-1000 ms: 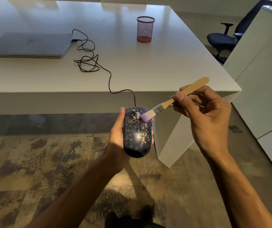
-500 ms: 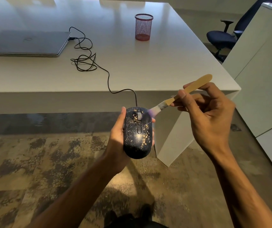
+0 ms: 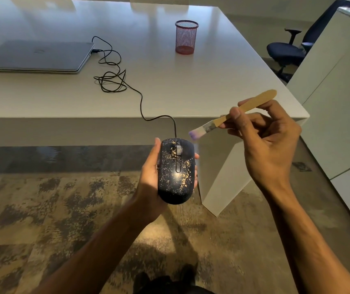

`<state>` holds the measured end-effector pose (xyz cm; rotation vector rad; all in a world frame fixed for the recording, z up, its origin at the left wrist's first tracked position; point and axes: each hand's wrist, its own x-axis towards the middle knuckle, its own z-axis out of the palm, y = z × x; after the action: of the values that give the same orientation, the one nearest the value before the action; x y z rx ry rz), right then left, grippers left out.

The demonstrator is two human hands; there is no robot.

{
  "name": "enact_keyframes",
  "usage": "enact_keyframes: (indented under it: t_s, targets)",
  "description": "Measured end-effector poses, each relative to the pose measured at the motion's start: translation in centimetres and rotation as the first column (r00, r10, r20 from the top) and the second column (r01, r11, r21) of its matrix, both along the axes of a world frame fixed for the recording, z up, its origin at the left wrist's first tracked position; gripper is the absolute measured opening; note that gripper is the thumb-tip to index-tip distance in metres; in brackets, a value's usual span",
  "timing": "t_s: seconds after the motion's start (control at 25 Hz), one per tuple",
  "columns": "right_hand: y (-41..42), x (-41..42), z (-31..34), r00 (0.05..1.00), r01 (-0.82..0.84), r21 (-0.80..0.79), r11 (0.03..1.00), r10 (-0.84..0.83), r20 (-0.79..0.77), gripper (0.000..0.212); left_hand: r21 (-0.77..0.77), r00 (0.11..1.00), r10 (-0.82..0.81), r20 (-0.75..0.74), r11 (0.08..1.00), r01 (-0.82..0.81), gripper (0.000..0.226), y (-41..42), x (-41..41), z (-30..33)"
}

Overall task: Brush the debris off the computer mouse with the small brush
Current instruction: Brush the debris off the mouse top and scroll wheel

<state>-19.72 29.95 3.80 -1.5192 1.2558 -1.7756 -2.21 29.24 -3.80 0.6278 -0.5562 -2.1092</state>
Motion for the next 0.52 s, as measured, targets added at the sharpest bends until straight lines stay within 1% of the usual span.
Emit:
enact_keyframes:
  t_s: [0.08, 0.16, 0.28, 0.36, 0.44, 0.52]
  targets:
    - [0.19, 0.39, 0.24, 0.997, -0.050, 0.013, 0.999, 0.049, 0.052, 0.012, 0.018, 1.000, 0.004, -0.005, 1.000, -0.003, 0.081, -0.06, -0.04, -0.25]
    - [0.29, 0.88, 0.09, 0.996, -0.079, 0.057, 0.995, 0.077, 0.049, 0.011, 0.042, 1.000, -0.006, -0.016, 0.999, 0.007, 0.078, 0.03, 0.04, -0.44]
    - [0.00, 0.85, -0.48, 1.000, 0.016, 0.066, 0.998, -0.016, 0.000, 0.012, 0.049, 1.000, -0.011, -0.003, 0.999, 0.011, 0.078, 0.12, 0.40, -0.69]
    - [0.08, 0.65, -0.47, 0.998, 0.047, 0.044, 0.998, -0.048, 0.035, 0.015, 0.039, 1.000, -0.007, 0.001, 0.999, 0.007, 0.078, 0.05, 0.62, -0.88]
    - [0.51, 0.61, -0.28, 0.994, -0.005, 0.055, 0.998, -0.001, 0.111, 0.014, 0.045, 1.000, -0.013, -0.004, 0.999, 0.013, 0.078, 0.06, 0.60, -0.88]
    - [0.82, 0.72, -0.38, 0.992, -0.050, 0.084, 0.995, 0.040, 0.119, 0.014, 0.059, 1.000, -0.017, -0.003, 0.998, 0.017, 0.079, 0.10, 0.47, -0.83]
